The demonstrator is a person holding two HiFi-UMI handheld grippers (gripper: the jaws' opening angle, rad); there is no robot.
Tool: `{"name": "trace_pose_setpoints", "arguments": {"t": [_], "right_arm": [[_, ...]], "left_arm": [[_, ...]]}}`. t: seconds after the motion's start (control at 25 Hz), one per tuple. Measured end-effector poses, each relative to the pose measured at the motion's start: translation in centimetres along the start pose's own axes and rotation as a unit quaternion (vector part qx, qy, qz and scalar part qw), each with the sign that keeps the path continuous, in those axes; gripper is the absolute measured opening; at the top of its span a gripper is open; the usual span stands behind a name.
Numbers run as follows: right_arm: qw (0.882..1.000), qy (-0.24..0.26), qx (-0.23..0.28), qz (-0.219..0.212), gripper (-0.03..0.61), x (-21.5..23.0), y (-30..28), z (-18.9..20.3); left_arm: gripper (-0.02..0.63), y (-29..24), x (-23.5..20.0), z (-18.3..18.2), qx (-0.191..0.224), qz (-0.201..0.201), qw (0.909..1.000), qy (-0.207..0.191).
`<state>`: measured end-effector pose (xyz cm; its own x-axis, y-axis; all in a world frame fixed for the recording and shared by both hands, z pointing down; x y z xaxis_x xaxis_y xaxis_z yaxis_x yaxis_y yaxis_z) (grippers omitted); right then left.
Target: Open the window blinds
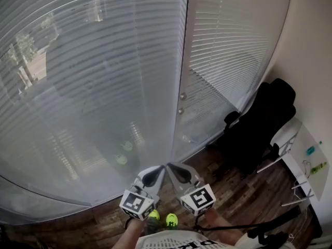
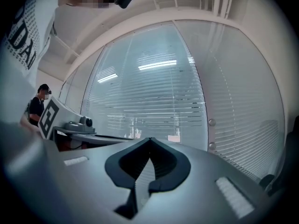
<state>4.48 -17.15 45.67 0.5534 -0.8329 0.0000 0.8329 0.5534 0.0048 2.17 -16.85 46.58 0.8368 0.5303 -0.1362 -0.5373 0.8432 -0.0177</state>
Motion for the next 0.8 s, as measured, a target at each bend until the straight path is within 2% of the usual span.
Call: {"name": "trace_pose_setpoints", "arguments": {"t": [0.32, 0.52, 0.8], "right_arm": [[1.000, -0.009, -0.004, 0.014, 0.008, 3.0, -2.1, -0.9], [0.999, 0.016, 0.001, 0.028, 0.008, 5.1, -4.3, -2.0], [0.998, 0.041, 0.013, 0.037, 0.008, 7.0, -7.8, -3.4]], "left_arm": [[-0.009, -3.2, -2.1, -1.5, -0.017, 0.006, 0.9998, 0.005], [-0.009, -5.4, -4.2, -2.7, 0.012, 0.026, 0.9996, 0.001], [-0.009, -7.5, -7.7, -5.3, 0.045, 0.017, 0.9987, -0.018]]}}
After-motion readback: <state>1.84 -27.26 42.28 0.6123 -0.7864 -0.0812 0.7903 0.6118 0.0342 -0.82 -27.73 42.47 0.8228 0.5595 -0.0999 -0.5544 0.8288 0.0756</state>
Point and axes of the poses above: the fingertips, and each gripper's own axes: y backward along the fingers, x to its right, z out of its underside, the point moved 1 cm from there along y, backward along the fingers, and after that the axes turned 15 degrees about -z, right-handed, at the moved point
